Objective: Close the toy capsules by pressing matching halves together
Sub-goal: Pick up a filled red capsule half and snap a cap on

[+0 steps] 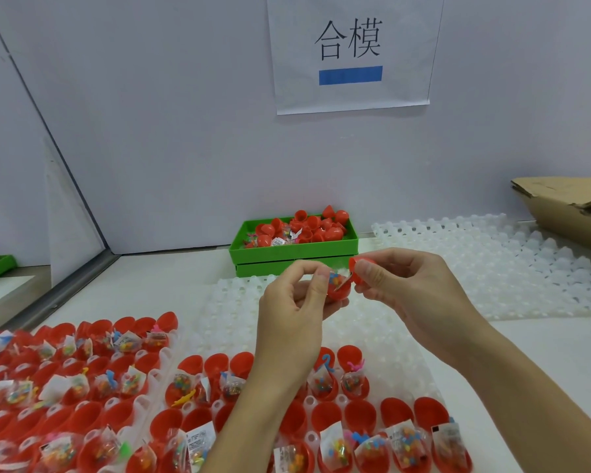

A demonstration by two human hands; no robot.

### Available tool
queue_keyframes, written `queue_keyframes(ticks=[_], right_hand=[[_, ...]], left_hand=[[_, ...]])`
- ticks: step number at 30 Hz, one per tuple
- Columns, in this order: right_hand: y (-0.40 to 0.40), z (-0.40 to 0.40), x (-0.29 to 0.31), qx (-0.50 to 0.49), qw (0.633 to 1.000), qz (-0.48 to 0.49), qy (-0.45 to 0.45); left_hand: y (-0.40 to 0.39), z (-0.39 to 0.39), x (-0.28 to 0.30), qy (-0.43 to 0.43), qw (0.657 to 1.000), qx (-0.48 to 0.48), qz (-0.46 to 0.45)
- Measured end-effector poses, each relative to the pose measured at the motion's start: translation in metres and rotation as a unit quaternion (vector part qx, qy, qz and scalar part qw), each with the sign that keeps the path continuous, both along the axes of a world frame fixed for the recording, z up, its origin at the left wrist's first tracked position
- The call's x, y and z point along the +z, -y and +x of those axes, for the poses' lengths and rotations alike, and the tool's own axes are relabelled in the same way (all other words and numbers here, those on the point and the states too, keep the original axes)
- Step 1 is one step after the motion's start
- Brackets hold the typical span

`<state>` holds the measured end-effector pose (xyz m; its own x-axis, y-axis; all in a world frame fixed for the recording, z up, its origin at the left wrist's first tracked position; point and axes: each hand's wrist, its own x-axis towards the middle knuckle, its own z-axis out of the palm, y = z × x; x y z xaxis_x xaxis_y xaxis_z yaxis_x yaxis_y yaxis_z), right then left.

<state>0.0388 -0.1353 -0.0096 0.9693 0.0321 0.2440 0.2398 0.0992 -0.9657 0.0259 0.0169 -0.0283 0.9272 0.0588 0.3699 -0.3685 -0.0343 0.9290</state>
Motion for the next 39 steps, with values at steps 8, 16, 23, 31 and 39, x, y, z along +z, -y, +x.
queue_keyframes(ticks=[8,16,23,31,39], right_hand=[[-0.0009,0.0012,-0.0009,-0.004,1.0,0.006,-0.001],[0.0004,0.0014,-0.0013,-0.018,1.0,-0.002,0.004],[-0.0029,0.0014,-0.0035,-0.029,0.999,-0.019,0.019],[-0.0049,0.0011,-0.0041,-0.035,0.999,-0.024,0.03],[-0.0074,0.0006,-0.0046,-0.032,0.998,-0.031,0.038]], left_hand=[[0.0,-0.001,0.0013,-0.021,0.999,-0.027,-0.008],[-0.0057,-0.0009,0.0012,0.004,0.998,-0.043,0.043],[-0.0072,0.0017,-0.001,0.016,0.998,-0.035,0.057],[-0.0043,-0.0007,-0.0015,0.037,0.993,-0.016,0.108],[-0.0052,-0.001,-0.0001,0.054,0.993,0.0,0.101]])
